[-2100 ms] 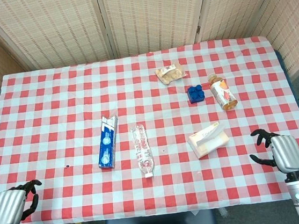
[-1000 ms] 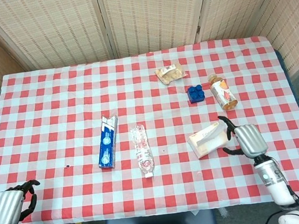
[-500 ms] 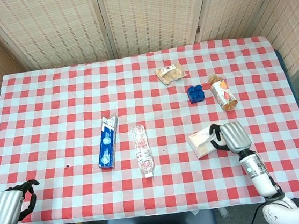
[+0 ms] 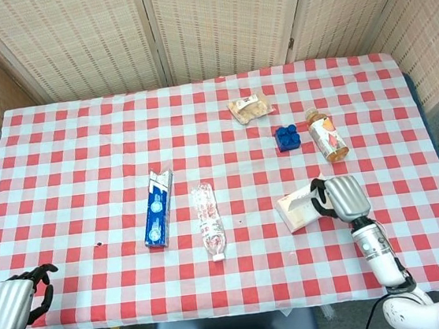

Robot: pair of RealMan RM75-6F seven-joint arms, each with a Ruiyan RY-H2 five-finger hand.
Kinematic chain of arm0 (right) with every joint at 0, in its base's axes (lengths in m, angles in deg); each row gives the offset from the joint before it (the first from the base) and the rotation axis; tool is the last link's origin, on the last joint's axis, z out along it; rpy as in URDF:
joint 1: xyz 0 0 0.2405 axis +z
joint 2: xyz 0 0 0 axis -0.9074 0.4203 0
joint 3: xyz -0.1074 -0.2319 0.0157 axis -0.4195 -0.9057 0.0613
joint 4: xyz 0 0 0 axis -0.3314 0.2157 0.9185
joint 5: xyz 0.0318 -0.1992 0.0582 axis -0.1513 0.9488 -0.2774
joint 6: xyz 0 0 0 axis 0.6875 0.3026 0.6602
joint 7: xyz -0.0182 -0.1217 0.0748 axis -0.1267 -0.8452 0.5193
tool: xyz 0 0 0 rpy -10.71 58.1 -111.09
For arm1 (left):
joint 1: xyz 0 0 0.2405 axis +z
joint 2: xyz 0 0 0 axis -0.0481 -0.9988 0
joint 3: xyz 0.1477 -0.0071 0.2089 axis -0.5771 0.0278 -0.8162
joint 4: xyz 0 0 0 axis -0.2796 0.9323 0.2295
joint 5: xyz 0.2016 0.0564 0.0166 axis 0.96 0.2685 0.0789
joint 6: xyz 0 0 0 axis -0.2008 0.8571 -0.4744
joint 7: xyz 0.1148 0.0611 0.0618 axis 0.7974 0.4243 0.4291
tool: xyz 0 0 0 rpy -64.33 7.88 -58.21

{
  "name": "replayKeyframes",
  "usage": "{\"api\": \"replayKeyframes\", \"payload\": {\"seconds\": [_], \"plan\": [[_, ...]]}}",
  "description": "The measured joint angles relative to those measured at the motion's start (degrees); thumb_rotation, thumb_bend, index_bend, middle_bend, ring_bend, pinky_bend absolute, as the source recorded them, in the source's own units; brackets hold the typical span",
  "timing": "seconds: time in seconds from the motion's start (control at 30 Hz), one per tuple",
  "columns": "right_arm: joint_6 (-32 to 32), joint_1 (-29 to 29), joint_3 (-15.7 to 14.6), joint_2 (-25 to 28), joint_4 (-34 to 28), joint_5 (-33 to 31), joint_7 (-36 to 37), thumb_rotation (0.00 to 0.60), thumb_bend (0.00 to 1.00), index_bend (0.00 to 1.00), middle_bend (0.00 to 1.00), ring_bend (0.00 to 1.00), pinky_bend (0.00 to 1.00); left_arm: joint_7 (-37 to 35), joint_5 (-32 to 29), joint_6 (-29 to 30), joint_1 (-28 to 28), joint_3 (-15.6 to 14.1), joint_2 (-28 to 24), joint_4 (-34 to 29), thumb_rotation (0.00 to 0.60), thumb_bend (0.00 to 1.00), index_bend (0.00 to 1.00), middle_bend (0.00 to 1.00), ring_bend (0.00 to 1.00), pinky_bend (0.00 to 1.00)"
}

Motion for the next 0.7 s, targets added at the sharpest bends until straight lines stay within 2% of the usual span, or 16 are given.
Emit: {"api": "replayKeyframes", "payload": {"seconds": [0.27, 0.37, 0.53, 0.7], "plan": [[4.9, -1.3, 1.2, 3.5, -5.0, 2.0, 0.4, 0.600, 0.77, 0.78, 0.71, 0.78, 1.00, -0.1, 0.1, 0.3, 0.1, 0.0, -0.1, -0.1, 0.600, 0.54, 0.38, 0.50, 0.57, 0.61], [9.2, -3.6, 1.1, 7.2, -8.1, 3.1, 0.8, 0.600, 0.78, 0.78, 0.71, 0.78, 1.00, -0.1, 0.2, 0.2, 0.1, -0.1, -0.1, -0.1, 0.600, 0.54, 0.38, 0.50, 0.57, 0.61], [15.0, -9.8, -1.1, 14.6, -11.4, 4.4, 1.5, 0.600, 0.78, 0.78, 0.71, 0.78, 1.00, 0.1, 0.2, 0.1, 0.0, 0.0, 0.0, -0.2, 0.600, 0.54, 0.38, 0.50, 0.57, 0.61], [16.6, -13.7, -4.0, 15.8, -10.5, 4.4, 3.4, 0.600, 0.78, 0.78, 0.71, 0.78, 1.00, 0.7, 0.0, -0.7, -0.2, -0.1, 0.1, -0.3, 0.600, 0.54, 0.38, 0.50, 0.57, 0.61]]}}
